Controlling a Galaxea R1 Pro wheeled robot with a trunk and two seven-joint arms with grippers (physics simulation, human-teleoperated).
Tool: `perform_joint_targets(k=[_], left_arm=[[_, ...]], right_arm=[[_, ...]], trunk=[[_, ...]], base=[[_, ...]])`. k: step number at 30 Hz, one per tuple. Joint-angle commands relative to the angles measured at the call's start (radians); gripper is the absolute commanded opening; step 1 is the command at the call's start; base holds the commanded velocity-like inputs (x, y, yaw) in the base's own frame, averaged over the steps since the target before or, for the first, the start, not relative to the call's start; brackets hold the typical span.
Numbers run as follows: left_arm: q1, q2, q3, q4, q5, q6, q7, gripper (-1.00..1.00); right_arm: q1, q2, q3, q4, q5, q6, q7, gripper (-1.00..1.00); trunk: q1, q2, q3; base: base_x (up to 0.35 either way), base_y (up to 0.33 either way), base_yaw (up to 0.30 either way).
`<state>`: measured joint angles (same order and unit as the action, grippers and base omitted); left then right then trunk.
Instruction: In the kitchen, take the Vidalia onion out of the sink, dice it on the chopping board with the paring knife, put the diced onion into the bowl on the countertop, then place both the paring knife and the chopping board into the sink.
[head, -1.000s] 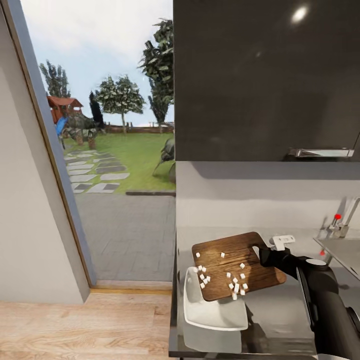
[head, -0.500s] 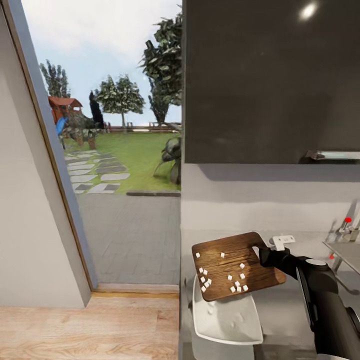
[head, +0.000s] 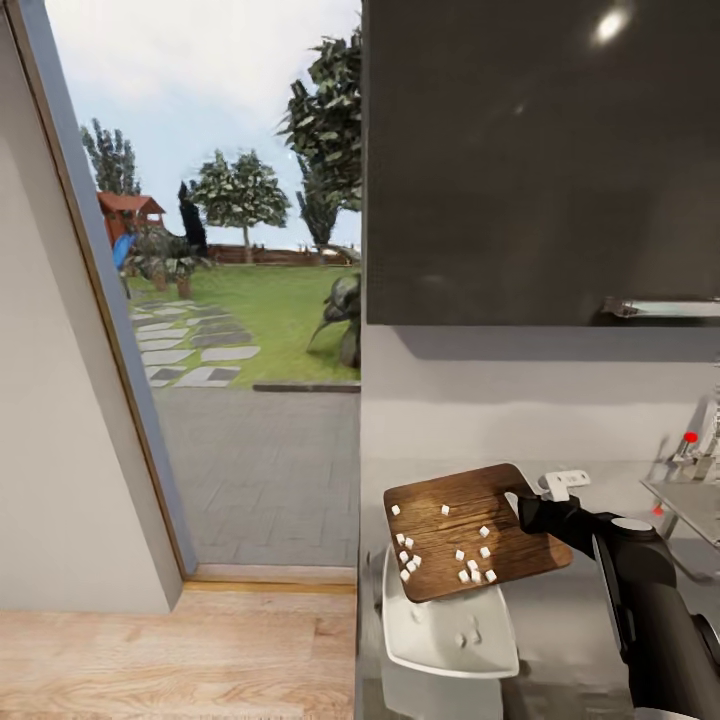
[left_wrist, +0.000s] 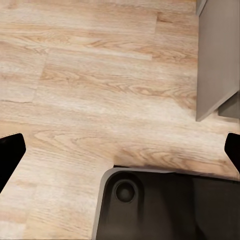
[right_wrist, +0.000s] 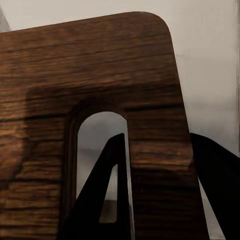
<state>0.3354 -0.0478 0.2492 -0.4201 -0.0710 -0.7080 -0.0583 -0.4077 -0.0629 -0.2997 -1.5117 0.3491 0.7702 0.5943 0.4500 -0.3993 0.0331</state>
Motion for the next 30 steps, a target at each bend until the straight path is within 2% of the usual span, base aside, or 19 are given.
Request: perform_joint_targets(k=[1,19,30], left_arm=[[0.001,-0.001,0.009,-0.001,-0.007,-0.001,-0.006,1.0],[0.001,-0.001,0.009,0.0,-0.007,-0.001,-0.006,1.0],[0.001,-0.001,0.009,0.0,-0.007,-0.001,-0.006,1.0]], right_arm=[[0.0,0.0,-0.001,-0.001,0.01,0.002,0.01,-1.0],[0.0,0.0,-0.001,0.0,0.008,-0.011,0.01,-1.0],[0.0,0.0,-0.001,0.0,0.008,-0.012,0.01,-1.0]], trunk=[[0.0,-0.001,0.0],[0.0,-0.001,0.0],[0.0,-0.001,0.0]], base=[[-0.152,-0.064,0.0],[-0.014,-0.006,0.0],[0.087,-0.007,0.0]])
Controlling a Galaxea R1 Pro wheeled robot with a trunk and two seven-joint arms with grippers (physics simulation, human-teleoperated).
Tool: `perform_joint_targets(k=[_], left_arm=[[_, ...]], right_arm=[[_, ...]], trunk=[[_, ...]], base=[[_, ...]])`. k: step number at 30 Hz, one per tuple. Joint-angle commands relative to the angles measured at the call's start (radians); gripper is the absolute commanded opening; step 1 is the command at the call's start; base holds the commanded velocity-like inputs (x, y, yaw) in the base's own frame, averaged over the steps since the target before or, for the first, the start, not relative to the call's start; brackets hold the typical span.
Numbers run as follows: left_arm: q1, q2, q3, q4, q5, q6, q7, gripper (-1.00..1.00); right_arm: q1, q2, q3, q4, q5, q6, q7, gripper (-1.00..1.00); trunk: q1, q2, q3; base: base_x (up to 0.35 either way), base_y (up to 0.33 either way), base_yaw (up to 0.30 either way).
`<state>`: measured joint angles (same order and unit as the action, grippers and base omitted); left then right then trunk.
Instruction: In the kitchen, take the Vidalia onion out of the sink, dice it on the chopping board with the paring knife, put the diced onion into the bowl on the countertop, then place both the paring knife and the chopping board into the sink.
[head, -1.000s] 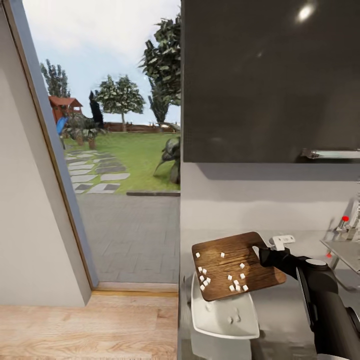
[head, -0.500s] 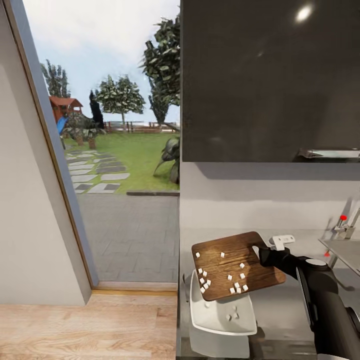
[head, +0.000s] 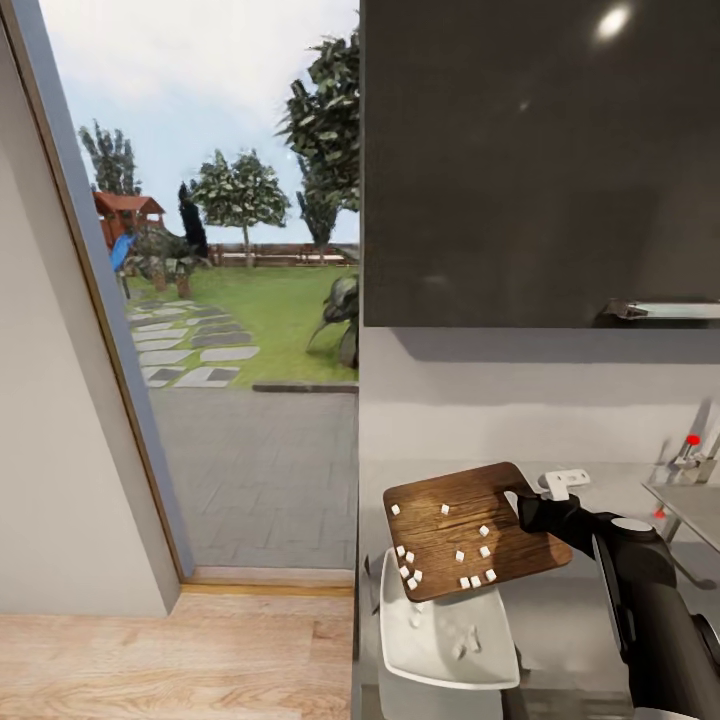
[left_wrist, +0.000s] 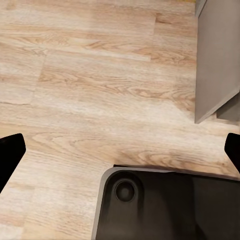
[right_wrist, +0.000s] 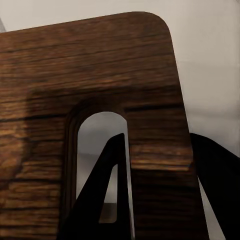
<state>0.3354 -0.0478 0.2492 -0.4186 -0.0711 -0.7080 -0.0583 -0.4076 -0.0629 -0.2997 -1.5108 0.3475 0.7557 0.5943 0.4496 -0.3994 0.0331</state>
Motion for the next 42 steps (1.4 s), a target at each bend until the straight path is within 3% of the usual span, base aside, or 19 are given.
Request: perform_joint_targets(k=[1,42], left_arm=[[0.001,-0.001,0.009,-0.002,-0.007,-0.001,-0.006,1.0],[0.001,-0.001,0.009,-0.001,-0.007,-0.001,-0.006,1.0]], right_arm=[[0.0,0.0,-0.001,-0.001,0.01,0.002,0.01,-1.0],[0.0,0.0,0.002,0.0,0.01,0.002,0.01,-1.0]], trunk=[[0.0,-0.001,0.0],[0.0,-0.001,0.0]], base=[[0.004,0.0,0.0],[-0.005,-0.013,0.0]])
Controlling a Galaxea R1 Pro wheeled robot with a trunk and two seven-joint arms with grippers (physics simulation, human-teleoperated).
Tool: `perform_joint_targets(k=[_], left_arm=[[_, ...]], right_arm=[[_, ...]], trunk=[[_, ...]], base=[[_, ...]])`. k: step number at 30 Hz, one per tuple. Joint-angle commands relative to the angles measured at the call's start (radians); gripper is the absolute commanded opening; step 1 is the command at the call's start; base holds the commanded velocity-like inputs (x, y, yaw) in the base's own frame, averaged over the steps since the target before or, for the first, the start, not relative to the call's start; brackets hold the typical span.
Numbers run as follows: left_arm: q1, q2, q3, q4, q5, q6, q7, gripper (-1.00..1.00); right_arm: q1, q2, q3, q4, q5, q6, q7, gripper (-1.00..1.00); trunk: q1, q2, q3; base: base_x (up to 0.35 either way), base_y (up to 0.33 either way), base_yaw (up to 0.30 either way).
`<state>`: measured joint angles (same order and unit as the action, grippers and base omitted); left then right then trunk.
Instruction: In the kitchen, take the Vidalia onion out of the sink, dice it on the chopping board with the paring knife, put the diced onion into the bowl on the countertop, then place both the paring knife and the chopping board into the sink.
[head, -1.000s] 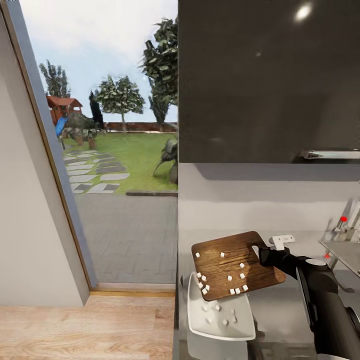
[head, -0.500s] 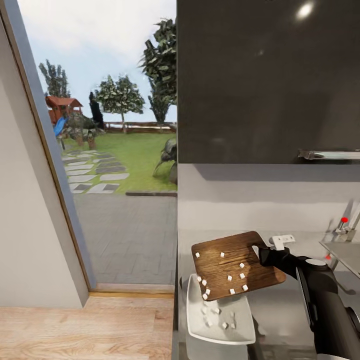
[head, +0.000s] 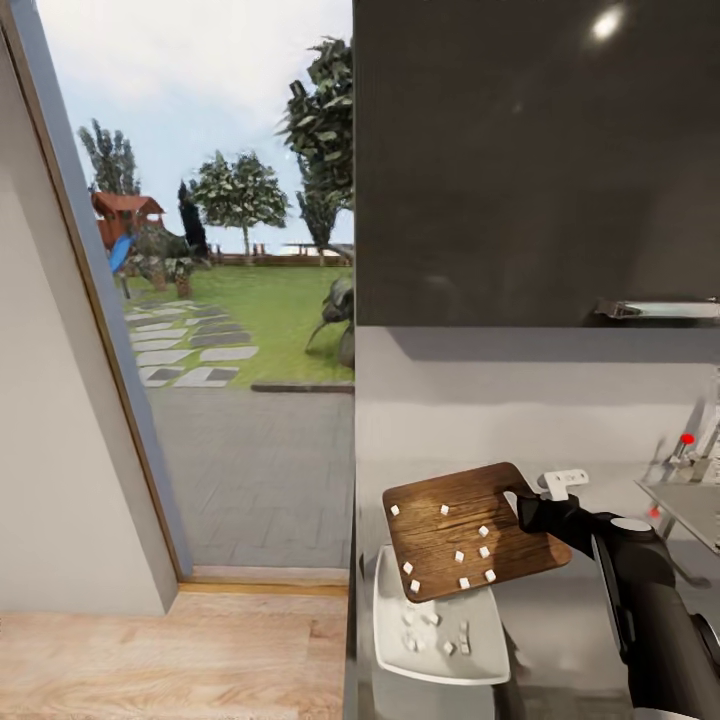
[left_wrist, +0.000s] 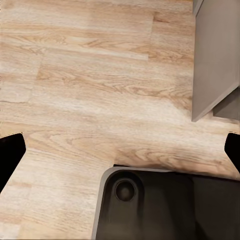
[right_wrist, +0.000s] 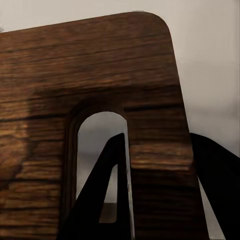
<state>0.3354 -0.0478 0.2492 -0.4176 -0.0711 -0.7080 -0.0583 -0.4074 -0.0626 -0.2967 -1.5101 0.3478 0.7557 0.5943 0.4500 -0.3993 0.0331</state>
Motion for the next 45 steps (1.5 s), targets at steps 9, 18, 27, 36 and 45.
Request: perform_joint_targets(k=[9,18,27,36,45], left_arm=[[0.001,-0.001,0.009,-0.002,-0.007,-0.001,-0.006,1.0],[0.001,-0.001,0.009,-0.002,-0.007,-0.001,-0.006,1.0],[0.001,-0.001,0.009,-0.001,-0.007,-0.001,-0.006,1.0],[0.001,-0.001,0.009,-0.001,-0.007,-0.001,-0.006,1.0],[0.001,-0.001,0.009,-0.001,-0.007,-0.001,-0.006,1.0]], right_arm=[[0.0,0.001,-0.001,-0.001,0.01,0.002,0.01,-1.0],[-0.001,0.001,-0.001,-0.001,0.01,0.002,0.01,-1.0],[-0.001,0.001,-0.001,-0.001,0.01,0.001,0.01,-1.0],[-0.001,0.001,-0.001,-0.001,0.01,-0.008,0.01,-1.0],[0.0,0.001,-0.001,-0.001,0.01,-0.033,0.01,-1.0]], trunk=[[0.0,-0.001,0.0],[0.0,-0.001,0.0],[0.0,-0.001,0.0],[0.0,-0.001,0.0],[0.0,-0.001,0.0]], base=[[-0.072,0.0,0.0],[0.094,0.042,0.0],[-0.063,0.005,0.0],[-0.09,0.0,0.0],[-0.001,0.0,0.0]])
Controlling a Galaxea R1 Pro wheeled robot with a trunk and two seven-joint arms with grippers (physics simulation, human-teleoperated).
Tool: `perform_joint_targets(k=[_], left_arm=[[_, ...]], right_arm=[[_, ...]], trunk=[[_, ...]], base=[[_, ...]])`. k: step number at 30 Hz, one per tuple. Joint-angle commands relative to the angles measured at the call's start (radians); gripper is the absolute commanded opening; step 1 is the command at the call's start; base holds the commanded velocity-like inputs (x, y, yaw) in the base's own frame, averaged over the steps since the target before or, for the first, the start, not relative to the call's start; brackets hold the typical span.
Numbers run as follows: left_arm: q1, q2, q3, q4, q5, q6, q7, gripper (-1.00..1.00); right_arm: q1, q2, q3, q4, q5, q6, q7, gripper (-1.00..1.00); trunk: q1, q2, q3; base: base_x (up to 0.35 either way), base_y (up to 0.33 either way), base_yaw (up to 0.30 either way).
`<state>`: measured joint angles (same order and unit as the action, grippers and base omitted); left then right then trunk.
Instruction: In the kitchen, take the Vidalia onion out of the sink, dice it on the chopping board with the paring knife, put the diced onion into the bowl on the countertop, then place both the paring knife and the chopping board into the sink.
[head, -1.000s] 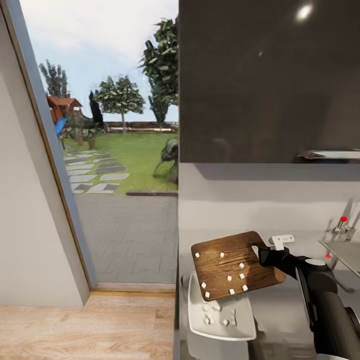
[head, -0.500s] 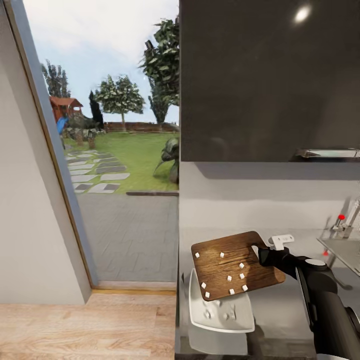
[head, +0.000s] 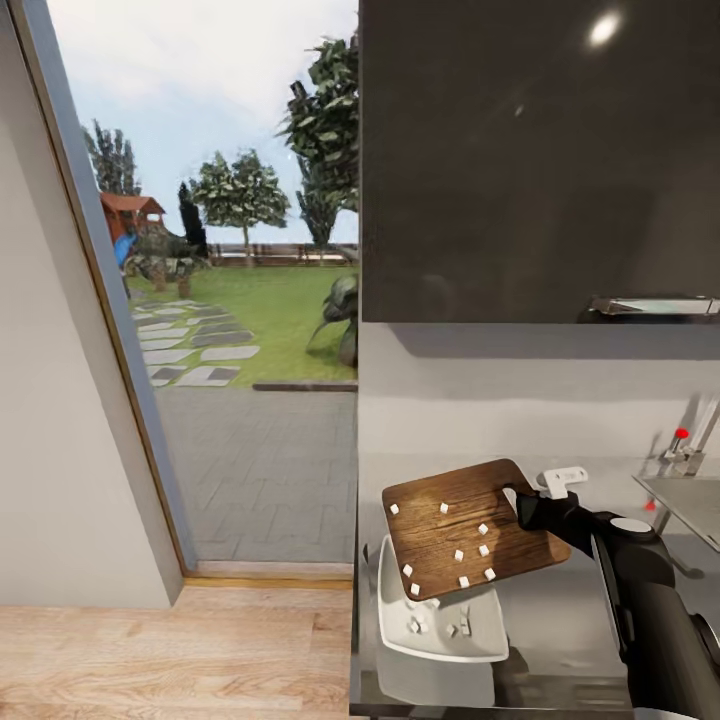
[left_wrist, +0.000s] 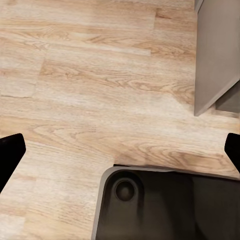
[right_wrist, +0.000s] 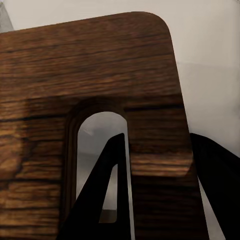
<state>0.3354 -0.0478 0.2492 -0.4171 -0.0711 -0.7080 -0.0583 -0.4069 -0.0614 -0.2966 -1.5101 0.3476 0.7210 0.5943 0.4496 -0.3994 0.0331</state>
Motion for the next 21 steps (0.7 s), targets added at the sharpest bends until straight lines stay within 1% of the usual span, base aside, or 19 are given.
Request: perform_joint_targets(k=[1,3,6,8,17,21], left_arm=[[0.001,-0.001,0.009,-0.002,-0.007,-0.001,-0.006,1.0],[0.001,-0.001,0.009,-0.002,-0.007,-0.001,-0.006,1.0],[0.001,-0.001,0.009,-0.002,-0.007,-0.001,-0.006,1.0],[0.001,-0.001,0.009,-0.002,-0.007,-0.001,-0.006,1.0],[0.001,-0.001,0.009,-0.002,-0.007,-0.001,-0.006,1.0],[0.001,-0.001,0.009,-0.002,-0.007,-0.001,-0.006,1.0]], right_arm=[[-0.001,0.0,-0.001,-0.001,0.01,0.002,0.01,-1.0],[-0.001,0.0,0.006,-0.001,0.01,0.002,0.01,-1.0],[-0.001,0.0,0.03,-0.001,0.01,0.002,0.01,-1.0],[-0.001,-0.001,0.036,0.0,0.01,0.001,0.01,-1.0],[-0.001,-0.001,0.04,-0.001,0.01,0.0,0.01,-1.0],[-0.001,-0.001,0.04,-0.001,0.01,0.0,0.01,-1.0]], trunk=[[0.0,-0.001,0.0],[0.0,-0.001,0.0],[0.0,-0.001,0.0],[0.0,-0.001,0.0],[0.0,-0.001,0.0],[0.0,-0.001,0.0]], base=[[0.0,0.0,0.0],[0.0,0.0,0.0],[0.0,0.0,0.0],[0.0,0.0,0.0],[0.0,-0.001,0.0],[0.0,-0.123,0.0]])
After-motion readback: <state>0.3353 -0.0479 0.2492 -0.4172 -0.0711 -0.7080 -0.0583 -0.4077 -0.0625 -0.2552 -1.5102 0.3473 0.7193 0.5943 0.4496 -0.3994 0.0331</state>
